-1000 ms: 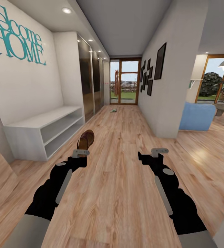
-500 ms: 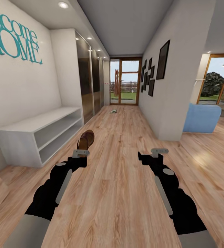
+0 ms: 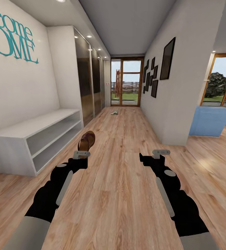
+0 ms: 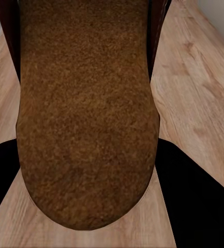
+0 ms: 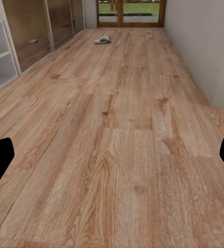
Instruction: Pick up the two gym shoes and the two sandals from the corridor floor and place them onto the hallstand (shoe rack) in the corridor, making sure they are on the rack and not on the floor. Arrange them so the two gym shoes are next to each other and the two sandals are next to each other.
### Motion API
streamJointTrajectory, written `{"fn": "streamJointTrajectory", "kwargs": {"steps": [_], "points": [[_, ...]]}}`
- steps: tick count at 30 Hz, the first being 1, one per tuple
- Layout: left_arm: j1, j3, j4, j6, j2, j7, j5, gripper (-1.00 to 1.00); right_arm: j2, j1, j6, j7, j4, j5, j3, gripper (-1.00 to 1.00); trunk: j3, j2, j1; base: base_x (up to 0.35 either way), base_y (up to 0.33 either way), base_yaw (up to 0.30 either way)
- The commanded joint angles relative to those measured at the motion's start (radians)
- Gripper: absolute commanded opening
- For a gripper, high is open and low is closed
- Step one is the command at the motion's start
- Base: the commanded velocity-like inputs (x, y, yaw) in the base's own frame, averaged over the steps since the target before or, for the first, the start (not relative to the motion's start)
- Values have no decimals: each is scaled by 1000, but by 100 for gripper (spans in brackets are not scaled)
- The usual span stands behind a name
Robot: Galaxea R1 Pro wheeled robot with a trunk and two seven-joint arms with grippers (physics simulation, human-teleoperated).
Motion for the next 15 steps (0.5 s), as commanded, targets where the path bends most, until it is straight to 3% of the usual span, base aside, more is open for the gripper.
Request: {"fn": "streamJointTrajectory", "kwargs": {"steps": [1, 15], "points": [[-1, 0, -1, 5, 0, 3, 7, -100, 0, -1, 4, -9, -1, -8, 2, 100, -1, 0, 0, 345, 0, 0], [-1, 0, 0, 5, 0, 3, 7, -100, 1, -1, 4, -10, -4, -2, 3, 100, 0, 0, 0, 345, 0, 0]]}}
